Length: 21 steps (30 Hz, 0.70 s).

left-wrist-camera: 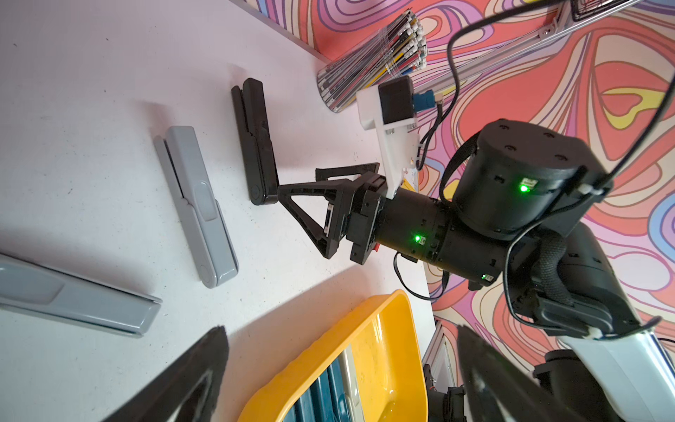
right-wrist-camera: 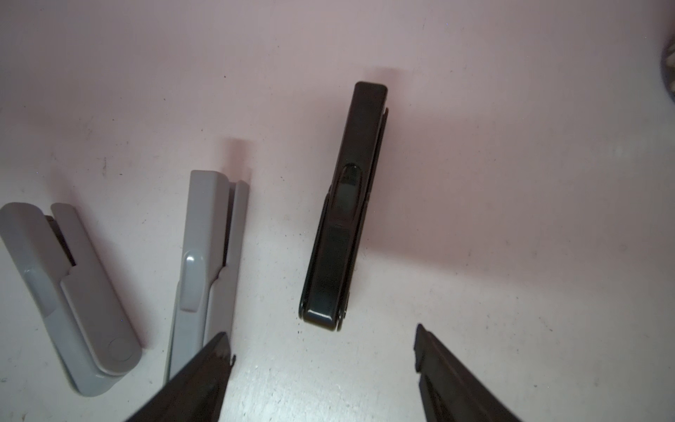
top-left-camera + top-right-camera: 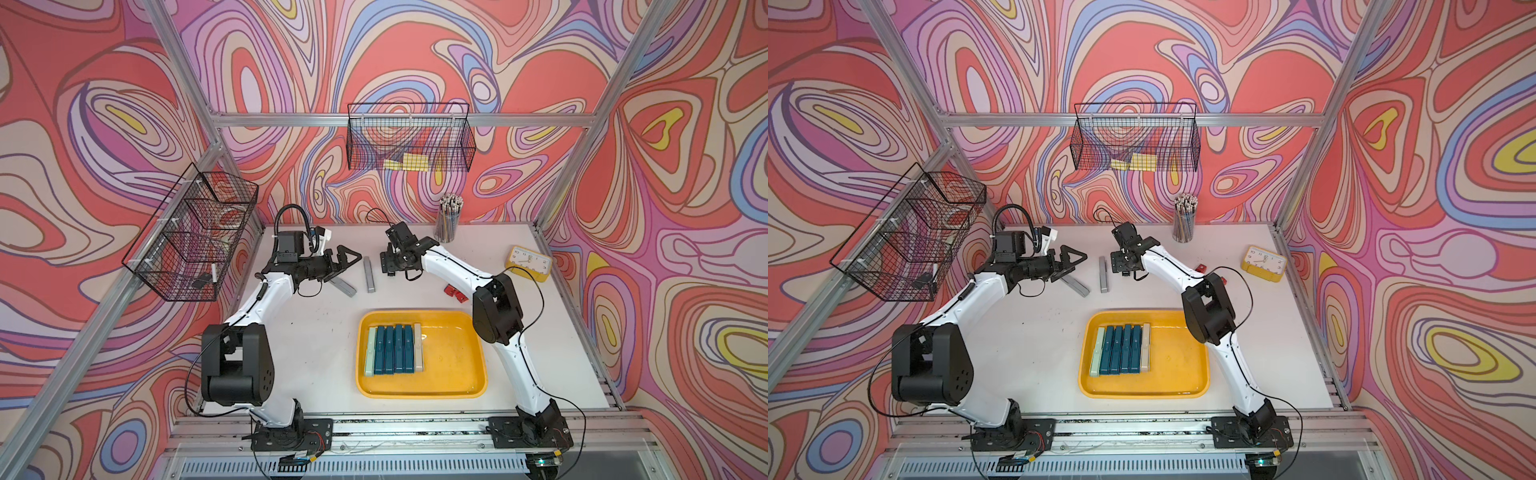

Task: Put the pruning pliers into the storage box
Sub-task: Pick up the pruning pliers from the center of the board.

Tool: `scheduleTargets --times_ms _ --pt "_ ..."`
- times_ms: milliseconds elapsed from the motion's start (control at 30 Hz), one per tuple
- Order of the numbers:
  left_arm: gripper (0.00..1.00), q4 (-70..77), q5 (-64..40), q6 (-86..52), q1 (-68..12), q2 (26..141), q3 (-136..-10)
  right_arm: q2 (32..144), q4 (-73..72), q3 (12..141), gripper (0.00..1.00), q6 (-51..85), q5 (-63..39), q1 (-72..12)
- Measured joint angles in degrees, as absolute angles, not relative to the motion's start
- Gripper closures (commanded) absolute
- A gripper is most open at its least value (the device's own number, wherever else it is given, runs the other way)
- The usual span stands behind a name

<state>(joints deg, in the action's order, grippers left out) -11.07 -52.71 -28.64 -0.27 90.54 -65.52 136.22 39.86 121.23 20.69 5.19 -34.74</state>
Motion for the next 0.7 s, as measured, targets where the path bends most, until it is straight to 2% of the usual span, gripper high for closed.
scheduleTargets --times_ms 333,467,600,700 --pt "0.01 -10.3 -53.5 -29.7 -0.3 91.2 -65.3 138.3 37.3 121.2 0.24 21.1 4.6 -34.3" --pt "0.01 -9.6 -54.0 -30.3 -0.3 92.3 -65.3 138.9 36.4 121.2 0.27 21.2 4.1 -33.9" --pt "0.01 -9.2 -54.3 -30.8 -0.3 93.5 -65.3 140.5 35.4 121.4 0.36 21.5 3.0 -33.4" --pt "0.01 -9.1 -54.4 -31.0 -0.3 93.6 -65.3 142.1 34.9 122.0 0.36 21.7 2.4 -33.2"
